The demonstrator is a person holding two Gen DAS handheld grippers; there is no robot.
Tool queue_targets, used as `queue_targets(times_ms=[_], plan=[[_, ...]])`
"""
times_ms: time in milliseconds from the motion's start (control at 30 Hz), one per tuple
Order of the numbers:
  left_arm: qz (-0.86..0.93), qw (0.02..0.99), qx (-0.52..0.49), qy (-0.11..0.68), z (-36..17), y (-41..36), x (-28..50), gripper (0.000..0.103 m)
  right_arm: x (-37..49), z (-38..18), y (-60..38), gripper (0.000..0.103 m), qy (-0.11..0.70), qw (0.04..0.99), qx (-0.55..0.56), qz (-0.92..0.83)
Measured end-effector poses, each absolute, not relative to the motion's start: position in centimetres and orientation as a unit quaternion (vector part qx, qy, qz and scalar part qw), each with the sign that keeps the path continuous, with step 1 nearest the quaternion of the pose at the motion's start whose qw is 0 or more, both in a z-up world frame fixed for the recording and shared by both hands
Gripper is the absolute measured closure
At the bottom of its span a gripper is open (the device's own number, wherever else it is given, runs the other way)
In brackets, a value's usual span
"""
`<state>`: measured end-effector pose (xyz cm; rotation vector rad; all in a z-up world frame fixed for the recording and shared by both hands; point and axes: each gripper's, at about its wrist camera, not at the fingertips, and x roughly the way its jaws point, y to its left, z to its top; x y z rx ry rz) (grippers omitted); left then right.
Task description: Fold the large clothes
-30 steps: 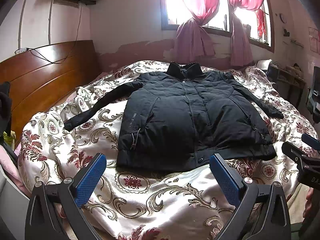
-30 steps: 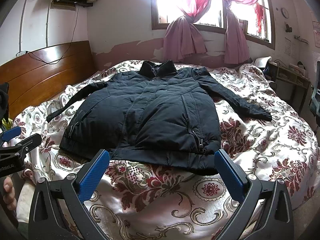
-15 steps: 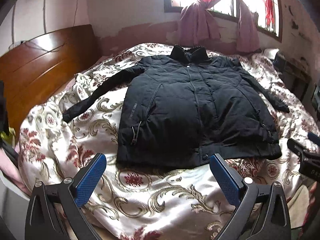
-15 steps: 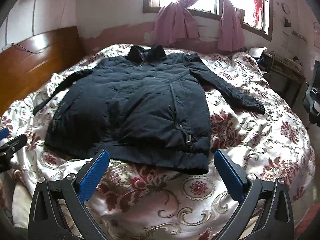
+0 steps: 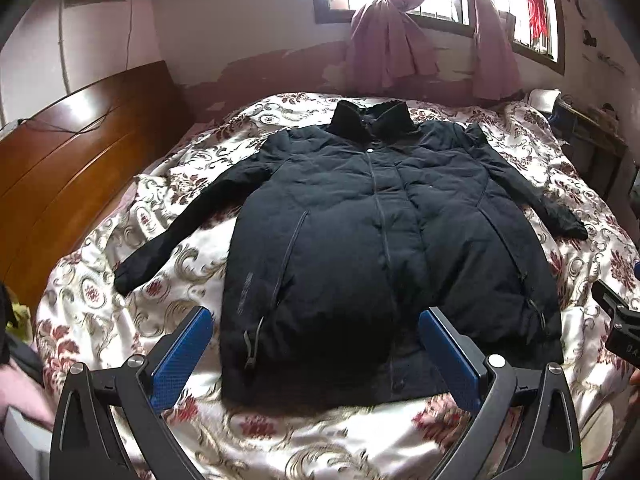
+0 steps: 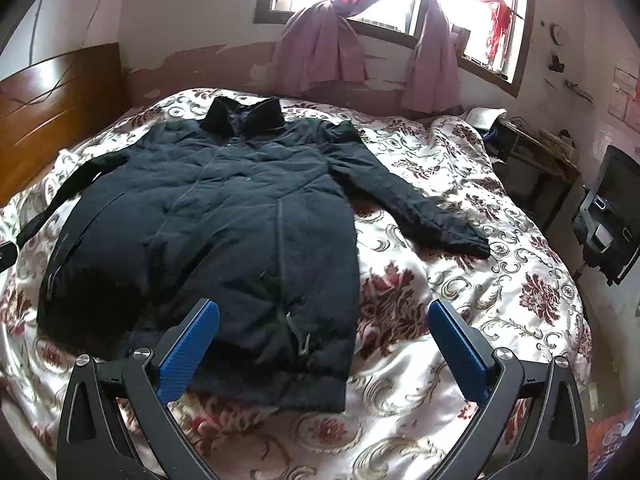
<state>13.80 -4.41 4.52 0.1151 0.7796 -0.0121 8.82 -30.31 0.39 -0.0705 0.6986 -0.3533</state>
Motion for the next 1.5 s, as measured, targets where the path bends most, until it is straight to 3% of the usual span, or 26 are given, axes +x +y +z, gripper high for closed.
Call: queue_targets(times_ms=[233, 400, 933, 967, 1067, 1133, 1200, 1333, 1500], plan=[[-0.015, 0.908, 0.071, 0.412, 4.0, -8.1, 20.6, 0.0, 13.2, 0.4, -35.3, 0.001, 0.322, 0.93, -0.003, -0.179], [-0.024, 0.905, 0.065, 0.42, 3.2, -11.1, 26.0, 0.0, 15.5, -1.3, -43.2, 0.001, 0.265, 0.942, 0.117, -0.168], [-0.131, 0.911, 0.034, 0.389, -3.1, -28.2, 46.1, 0.0, 25.7, -16.4, -69.0, 0.001, 0.257, 0.814, 0.455, -0.254], [-0.135, 0.908, 0.032, 0.395, -3.6, -28.9, 46.9, 0.0, 26.1, -17.3, -70.1, 0.004, 0.25, 0.801, 0.48, -0.258], [-0.141, 0.9, 0.026, 0.412, -5.3, -30.8, 48.6, 0.0, 27.6, -19.4, -72.4, 0.038, 0.245, 0.772, 0.525, -0.261], [-0.146, 0.894, 0.03, 0.421, -6.4, -32.0, 49.4, 0.0, 28.5, -21.0, -73.4, 0.048, 0.243, 0.751, 0.554, -0.264], [-0.153, 0.886, 0.043, 0.436, -7.5, -33.2, 50.2, 0.0, 29.2, -22.5, -74.3, 0.077, 0.241, 0.73, 0.578, -0.271], [-0.172, 0.866, 0.057, 0.466, -9.3, -34.7, 51.4, 0.0, 30.5, -22.9, -74.6, 0.097, 0.235, 0.738, 0.574, -0.265], [-0.177, 0.858, 0.041, 0.481, -9.4, -33.9, 51.7, 0.0, 32.3, -16.6, -73.2, 0.1, 0.226, 0.815, 0.46, -0.272]])
